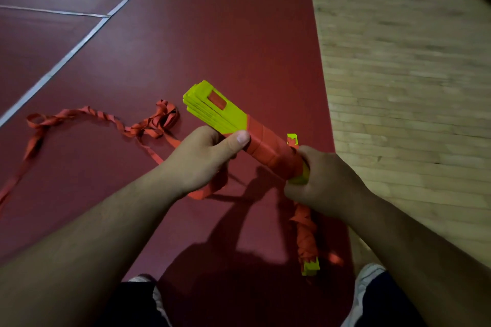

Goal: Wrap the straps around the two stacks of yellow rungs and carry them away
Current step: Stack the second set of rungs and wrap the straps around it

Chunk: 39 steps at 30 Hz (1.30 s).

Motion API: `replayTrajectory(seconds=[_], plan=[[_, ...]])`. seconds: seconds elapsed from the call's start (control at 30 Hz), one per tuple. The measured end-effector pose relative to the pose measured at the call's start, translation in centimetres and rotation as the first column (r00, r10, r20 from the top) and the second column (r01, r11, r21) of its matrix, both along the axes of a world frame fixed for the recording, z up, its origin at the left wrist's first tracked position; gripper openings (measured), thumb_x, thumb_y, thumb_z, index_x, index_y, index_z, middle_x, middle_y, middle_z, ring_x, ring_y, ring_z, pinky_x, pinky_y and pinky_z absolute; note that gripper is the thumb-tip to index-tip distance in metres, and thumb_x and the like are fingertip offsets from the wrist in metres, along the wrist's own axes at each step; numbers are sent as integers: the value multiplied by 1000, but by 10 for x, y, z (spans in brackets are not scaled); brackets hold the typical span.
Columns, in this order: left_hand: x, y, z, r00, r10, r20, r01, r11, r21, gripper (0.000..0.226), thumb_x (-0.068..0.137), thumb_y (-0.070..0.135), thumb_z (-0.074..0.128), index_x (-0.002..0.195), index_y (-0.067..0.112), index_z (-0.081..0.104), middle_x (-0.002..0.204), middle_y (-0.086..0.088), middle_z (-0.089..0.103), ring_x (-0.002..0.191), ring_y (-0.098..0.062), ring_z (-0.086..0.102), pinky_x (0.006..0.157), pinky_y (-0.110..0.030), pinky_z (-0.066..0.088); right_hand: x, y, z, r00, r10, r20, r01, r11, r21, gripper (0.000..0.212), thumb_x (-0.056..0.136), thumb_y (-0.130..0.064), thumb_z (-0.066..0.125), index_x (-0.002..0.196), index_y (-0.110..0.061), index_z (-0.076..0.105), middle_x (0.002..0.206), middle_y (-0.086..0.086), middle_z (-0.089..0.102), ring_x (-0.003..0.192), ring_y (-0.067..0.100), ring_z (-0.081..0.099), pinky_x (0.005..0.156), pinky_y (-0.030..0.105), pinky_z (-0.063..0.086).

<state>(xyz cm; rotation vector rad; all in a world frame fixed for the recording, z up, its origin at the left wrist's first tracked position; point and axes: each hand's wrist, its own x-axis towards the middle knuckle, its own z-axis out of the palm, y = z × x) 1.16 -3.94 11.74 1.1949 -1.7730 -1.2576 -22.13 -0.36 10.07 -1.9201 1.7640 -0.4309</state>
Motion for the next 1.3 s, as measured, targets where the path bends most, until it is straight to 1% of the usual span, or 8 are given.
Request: replayTrajectory(seconds=[0.13, 0.3, 0.7, 0.87, 1.03, 1.1, 1.2, 1.3], plan=[[0, 2, 2, 993, -65, -94, 74, 993, 92, 45, 93, 46, 57, 64, 13, 48, 60, -9, 39, 56, -19, 34, 51, -22, 29, -2, -1, 2, 994, -3, -106, -2, 999, -41, 42, 64, -49, 73, 97, -29, 55, 80, -4, 64, 74, 23, 61, 63, 34, 51], [4, 2, -1, 957, -29, -289, 128, 935, 331, 25, 81, 36, 67, 76, 15, 54, 62, 2, 49, 53, -8, 44, 51, -19, 33, -5, -1, 2, 978, -10, -209, -12, 995, -103, 44, 66, -49, 71, 100, -30, 51, 82, -2, 64, 79, 29, 63, 64, 33, 50], [-8, 3, -1, 943, 195, -268, -74, 912, 403, 24, 75, 38, 72, 70, 18, 58, 59, 0, 40, 55, -15, 34, 53, -31, 23, -2, 0, 3, 948, -74, -309, -19, 958, -286, 45, 70, -47, 70, 105, -23, 53, 83, 2, 67, 84, 36, 65, 67, 32, 34], [-6, 3, 0, 965, 129, -227, -56, 952, 302, 42, 76, 47, 74, 75, 7, 61, 59, -8, 46, 53, -26, 38, 53, -36, 31, 0, 1, 3, 956, -85, -280, -11, 946, -324, 44, 72, -46, 69, 106, -23, 53, 83, 2, 68, 84, 35, 66, 74, 37, 46], [-1, 2, 5, 985, 70, -157, -26, 962, 271, 28, 81, 42, 72, 73, 16, 69, 72, -9, 65, 58, -23, 49, 43, -24, 34, -7, -1, -4, 959, -51, -280, -57, 931, -362, 44, 69, -44, 73, 103, -23, 54, 81, -1, 66, 80, 33, 66, 74, 38, 46], [2, 1, 9, 983, 75, -165, -35, 971, 237, 33, 76, 49, 72, 68, 16, 70, 70, -25, 56, 59, -31, 41, 43, -27, 28, -8, -3, 1, 981, -1, -192, -62, 945, -322, 43, 71, -42, 75, 106, -24, 56, 79, -7, 62, 81, 30, 65, 70, 33, 41], [0, 4, 17, 983, 90, -162, -64, 985, 161, 41, 69, 55, 69, 61, 15, 68, 58, -18, 44, 48, -27, 33, 42, -31, 20, -10, -4, 8, 995, 93, -38, -98, 981, -169, 43, 70, -43, 78, 106, -34, 56, 73, -19, 56, 72, 10, 59, 62, 24, 43], [-5, 9, 25, 977, 157, -142, -150, 987, 58, 58, 70, 64, 61, 52, 8, 58, 45, -12, 36, 34, -17, 28, 37, -19, 18, -8, -1, 9, 983, 179, 46, -173, 979, -105, 44, 67, -45, 80, 102, -28, 60, 77, -13, 65, 69, 2, 61, 62, 20, 46]])
